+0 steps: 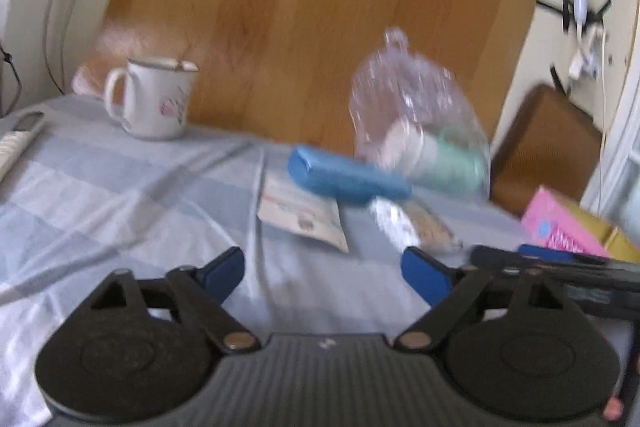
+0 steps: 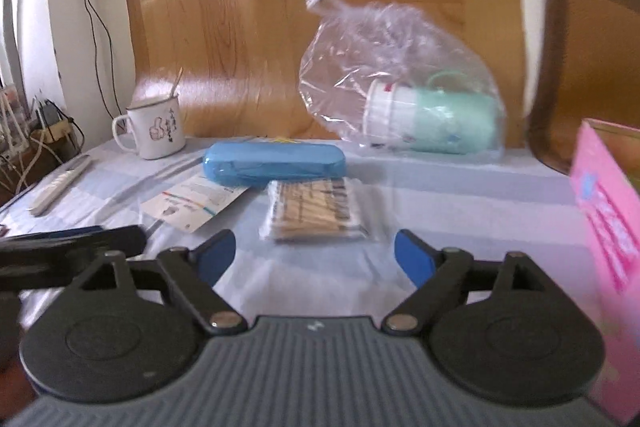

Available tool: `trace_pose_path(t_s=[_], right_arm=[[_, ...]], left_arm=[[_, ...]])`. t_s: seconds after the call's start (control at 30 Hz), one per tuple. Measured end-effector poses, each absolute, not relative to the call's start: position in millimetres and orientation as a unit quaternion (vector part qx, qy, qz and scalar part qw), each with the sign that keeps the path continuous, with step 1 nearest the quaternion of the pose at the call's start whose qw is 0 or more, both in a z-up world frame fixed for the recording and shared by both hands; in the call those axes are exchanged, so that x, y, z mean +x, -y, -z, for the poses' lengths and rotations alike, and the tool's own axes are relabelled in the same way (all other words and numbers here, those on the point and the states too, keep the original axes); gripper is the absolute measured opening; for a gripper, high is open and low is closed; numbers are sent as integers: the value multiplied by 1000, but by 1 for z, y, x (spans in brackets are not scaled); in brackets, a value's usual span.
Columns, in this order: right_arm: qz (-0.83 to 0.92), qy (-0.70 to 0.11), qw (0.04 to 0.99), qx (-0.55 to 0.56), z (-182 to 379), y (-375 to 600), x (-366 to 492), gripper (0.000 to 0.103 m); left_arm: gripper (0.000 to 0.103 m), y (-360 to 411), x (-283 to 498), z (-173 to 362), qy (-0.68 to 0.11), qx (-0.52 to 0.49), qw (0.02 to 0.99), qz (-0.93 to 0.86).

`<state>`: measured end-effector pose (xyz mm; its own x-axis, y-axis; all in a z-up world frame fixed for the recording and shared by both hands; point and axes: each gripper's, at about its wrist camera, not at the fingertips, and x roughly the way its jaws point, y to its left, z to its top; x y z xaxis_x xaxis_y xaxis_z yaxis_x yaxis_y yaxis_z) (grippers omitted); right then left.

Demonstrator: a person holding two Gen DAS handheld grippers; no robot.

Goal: Organize soft objects
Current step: 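Move the left tool back over the table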

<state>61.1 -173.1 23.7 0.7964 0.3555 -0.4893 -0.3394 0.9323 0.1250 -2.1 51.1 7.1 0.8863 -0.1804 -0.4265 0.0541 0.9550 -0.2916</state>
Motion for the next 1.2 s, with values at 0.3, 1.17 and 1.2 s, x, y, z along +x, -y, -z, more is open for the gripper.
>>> trace_pose_path(t_s=[0.3, 1.17, 1.2], right_arm=[[-153, -332, 931, -26, -4, 140, 122, 88], [-175, -290, 941, -23, -3, 224, -70, 74], [-174, -291, 941, -20, -1, 226, -70, 74]], left_arm=[[90, -39, -13, -14, -195, -110, 972, 75], [97, -28, 2, -9, -266, -79, 956, 97], [97, -26, 3, -8, -272, -75, 955, 94]])
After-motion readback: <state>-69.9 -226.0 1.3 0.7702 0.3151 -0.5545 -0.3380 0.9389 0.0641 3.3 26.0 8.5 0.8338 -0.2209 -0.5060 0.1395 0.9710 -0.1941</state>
